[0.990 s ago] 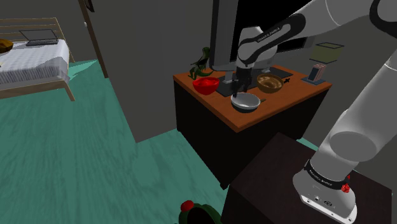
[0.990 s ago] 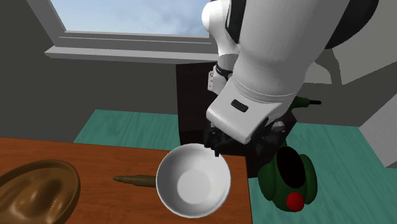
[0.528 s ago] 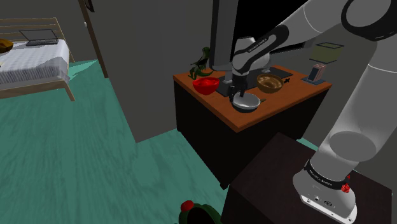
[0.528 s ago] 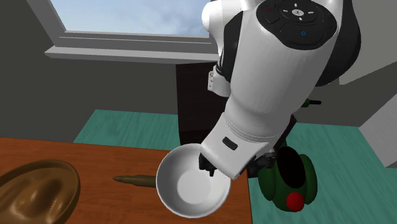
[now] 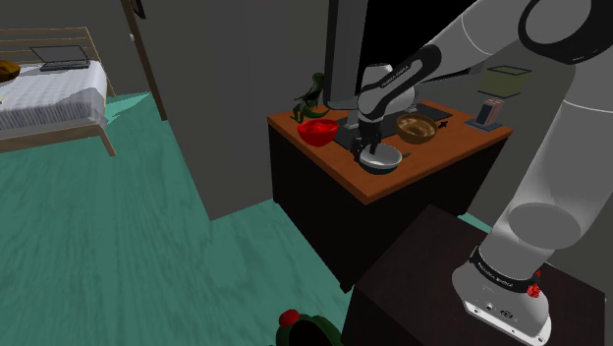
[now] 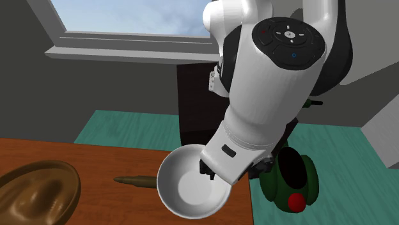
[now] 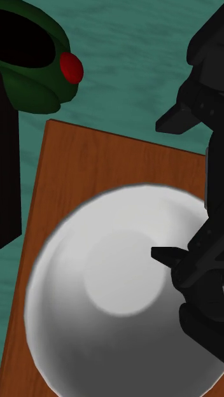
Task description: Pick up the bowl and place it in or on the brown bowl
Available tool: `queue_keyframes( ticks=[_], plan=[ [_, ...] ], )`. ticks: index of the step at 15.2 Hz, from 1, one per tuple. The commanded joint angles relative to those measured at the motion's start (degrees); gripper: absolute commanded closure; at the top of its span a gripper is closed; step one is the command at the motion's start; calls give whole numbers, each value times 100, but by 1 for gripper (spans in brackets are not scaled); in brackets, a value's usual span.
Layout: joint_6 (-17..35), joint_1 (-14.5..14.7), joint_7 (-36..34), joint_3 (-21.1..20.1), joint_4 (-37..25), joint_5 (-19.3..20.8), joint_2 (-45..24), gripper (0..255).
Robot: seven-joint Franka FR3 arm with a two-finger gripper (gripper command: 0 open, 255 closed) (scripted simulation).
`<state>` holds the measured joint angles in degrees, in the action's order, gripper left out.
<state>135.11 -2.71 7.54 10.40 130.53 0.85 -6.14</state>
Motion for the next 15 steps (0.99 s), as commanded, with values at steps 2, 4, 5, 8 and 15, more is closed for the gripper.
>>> queue_keyframes(
  ticks=[2, 4, 5, 8, 15],
  plan=[
    [3, 0, 0, 0, 0, -1, -2, 0],
    [3, 0, 0, 0, 0, 0, -2, 255],
    [3, 0, 0, 0, 0, 0, -2, 255],
    [3, 0, 0, 0, 0, 0, -2, 255],
    [-221, 6, -20, 5, -66, 35, 158, 255]
  ],
)
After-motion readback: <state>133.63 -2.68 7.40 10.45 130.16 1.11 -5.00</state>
